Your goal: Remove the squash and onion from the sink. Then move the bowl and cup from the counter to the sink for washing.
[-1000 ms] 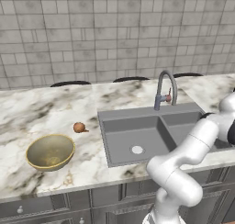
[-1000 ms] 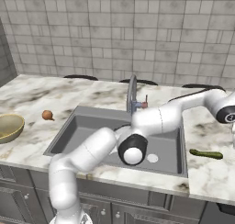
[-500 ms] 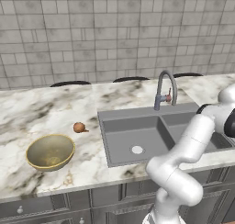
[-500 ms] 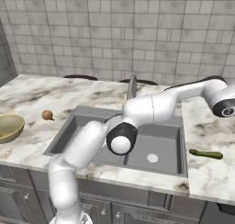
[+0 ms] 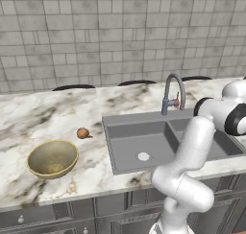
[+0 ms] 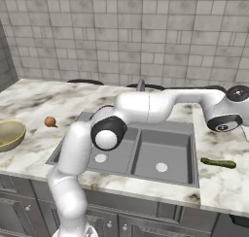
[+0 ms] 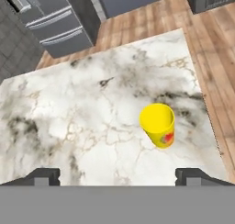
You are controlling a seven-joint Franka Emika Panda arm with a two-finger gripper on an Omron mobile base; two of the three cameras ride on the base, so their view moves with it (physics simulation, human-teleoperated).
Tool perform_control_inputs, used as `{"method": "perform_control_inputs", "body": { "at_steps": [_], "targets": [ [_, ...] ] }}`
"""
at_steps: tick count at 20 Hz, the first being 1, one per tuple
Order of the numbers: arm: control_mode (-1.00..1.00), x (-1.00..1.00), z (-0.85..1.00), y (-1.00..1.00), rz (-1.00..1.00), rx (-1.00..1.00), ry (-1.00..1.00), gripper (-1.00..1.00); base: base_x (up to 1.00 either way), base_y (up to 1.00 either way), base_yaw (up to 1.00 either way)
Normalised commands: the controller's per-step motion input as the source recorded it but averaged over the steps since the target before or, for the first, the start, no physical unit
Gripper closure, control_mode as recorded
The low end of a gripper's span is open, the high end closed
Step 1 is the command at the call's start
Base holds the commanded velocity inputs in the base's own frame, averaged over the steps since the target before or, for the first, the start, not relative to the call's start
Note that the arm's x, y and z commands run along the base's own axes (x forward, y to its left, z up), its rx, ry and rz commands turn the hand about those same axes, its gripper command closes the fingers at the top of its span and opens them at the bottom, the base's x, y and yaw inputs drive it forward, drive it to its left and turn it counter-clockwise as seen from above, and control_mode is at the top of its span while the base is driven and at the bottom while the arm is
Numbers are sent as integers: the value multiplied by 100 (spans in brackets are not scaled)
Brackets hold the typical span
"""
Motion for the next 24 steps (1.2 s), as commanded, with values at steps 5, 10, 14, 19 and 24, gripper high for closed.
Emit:
{"method": "perform_control_inputs", "body": {
  "at_steps": [5,10,14,19,24],
  "targets": [
    [-100,4,-15,18,12,-24,0,-100,0,0,0],
    [-100,5,12,0,5,-13,12,-100,0,0,0],
    [-100,0,23,-2,0,-8,27,-100,0,0,0],
    [-100,0,19,-2,2,-2,31,-100,0,0,0],
    [-100,1,23,4,6,-2,36,-100,0,0,0]
  ]
}}
